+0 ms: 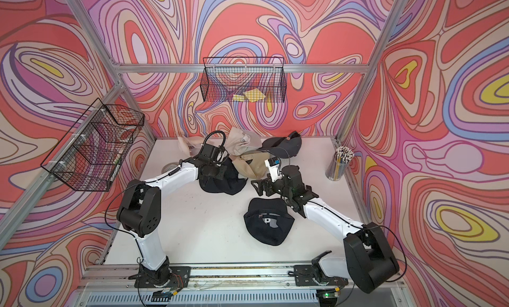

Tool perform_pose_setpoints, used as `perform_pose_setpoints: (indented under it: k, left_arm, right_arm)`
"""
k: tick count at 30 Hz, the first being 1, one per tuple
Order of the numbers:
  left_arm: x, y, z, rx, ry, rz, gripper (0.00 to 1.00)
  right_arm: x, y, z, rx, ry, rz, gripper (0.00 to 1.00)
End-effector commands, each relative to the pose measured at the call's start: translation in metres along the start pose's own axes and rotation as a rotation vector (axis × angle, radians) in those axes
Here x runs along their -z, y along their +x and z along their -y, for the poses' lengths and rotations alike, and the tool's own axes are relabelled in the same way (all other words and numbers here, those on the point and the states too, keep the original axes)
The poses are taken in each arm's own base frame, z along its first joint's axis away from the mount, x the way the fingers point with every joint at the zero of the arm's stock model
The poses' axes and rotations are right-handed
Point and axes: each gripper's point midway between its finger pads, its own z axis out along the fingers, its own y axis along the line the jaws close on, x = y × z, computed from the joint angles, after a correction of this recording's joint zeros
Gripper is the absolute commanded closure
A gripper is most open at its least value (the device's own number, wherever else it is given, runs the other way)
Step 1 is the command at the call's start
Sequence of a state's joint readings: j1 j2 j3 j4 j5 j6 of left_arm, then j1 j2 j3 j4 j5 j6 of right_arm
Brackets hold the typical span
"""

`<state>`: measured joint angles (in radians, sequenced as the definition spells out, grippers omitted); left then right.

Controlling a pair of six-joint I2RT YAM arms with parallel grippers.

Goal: Open the adjustable buckle of the baseball cap
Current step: Pick up the baseball cap from the center of the board.

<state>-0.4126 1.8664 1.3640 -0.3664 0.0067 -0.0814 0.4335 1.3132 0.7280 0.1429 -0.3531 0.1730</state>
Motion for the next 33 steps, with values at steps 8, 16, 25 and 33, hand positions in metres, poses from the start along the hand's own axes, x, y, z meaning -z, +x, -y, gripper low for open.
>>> perform_pose_setpoints:
  k: [8, 16, 25, 33]
  left_arm:
    - [0.064, -0.023, 0.0, 0.049, 0.005, 0.115, 1.0]
    - [0.157, -0.046, 0.004, 0.074, 0.06, 0.3, 1.0]
    - [0.233, -0.057, 0.015, 0.153, 0.182, 0.523, 1.0]
    - [0.271, -0.067, 0.06, 0.088, 0.514, 0.672, 1.0]
  right_arm:
    - [0.0, 0.002, -0.002, 0.021, -0.009, 0.002, 0.03]
    - [0.001, -0.001, -0.018, 0.016, -0.098, 0.009, 0.06]
    - [0.019, -0.027, -0.048, -0.069, -0.235, 0.068, 0.07]
    - [0.043, -0.046, -0.066, -0.336, -0.336, 0.143, 0.13]
